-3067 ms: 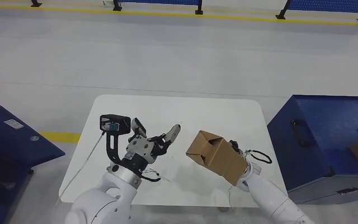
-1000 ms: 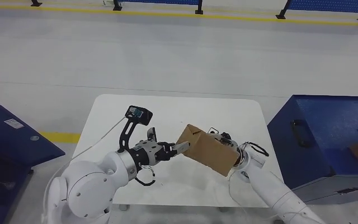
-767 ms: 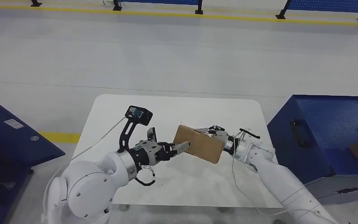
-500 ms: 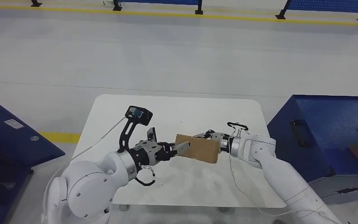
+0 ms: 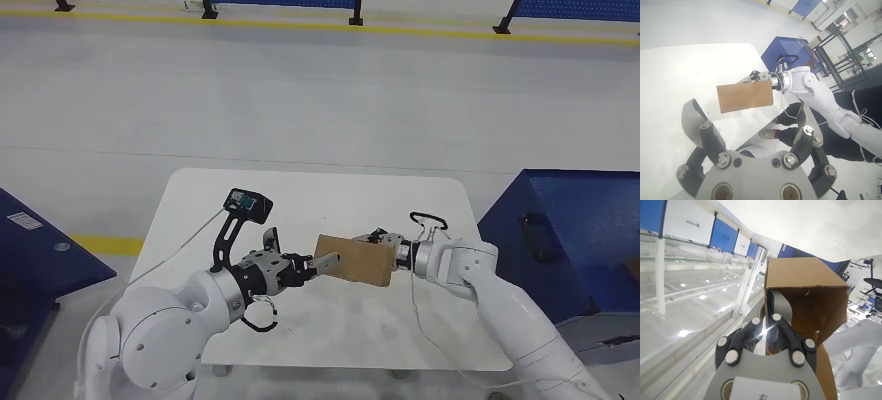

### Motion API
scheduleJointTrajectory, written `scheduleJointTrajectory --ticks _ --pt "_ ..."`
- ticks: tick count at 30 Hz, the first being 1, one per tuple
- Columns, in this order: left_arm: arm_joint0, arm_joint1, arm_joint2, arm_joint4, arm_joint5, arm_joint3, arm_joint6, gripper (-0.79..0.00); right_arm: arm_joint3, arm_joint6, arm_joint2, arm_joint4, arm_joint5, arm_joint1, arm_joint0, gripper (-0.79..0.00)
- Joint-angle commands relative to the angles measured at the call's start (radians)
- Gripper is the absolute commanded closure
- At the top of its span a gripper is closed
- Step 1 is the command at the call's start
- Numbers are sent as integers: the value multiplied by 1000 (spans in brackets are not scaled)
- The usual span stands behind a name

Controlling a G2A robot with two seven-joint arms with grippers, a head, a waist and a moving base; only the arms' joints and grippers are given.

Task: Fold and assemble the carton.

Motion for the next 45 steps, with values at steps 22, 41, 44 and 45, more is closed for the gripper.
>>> scheduleJointTrajectory --ticks 22,41,44,45 --pt "0 0 0 0 0 0 0 -785 0 -873 -188 326 -137 -37 154 -369" --pt "0 0 0 0 0 0 0 -785 -78 -390 4 15 3 4 49 -785" --pt "0 0 0 0 0 0 0 -785 -110 -119 52 -305 -101 24 -16 -785" --pt "0 0 0 0 0 0 0 -785 -108 -9 59 -430 -172 30 -38 -785"
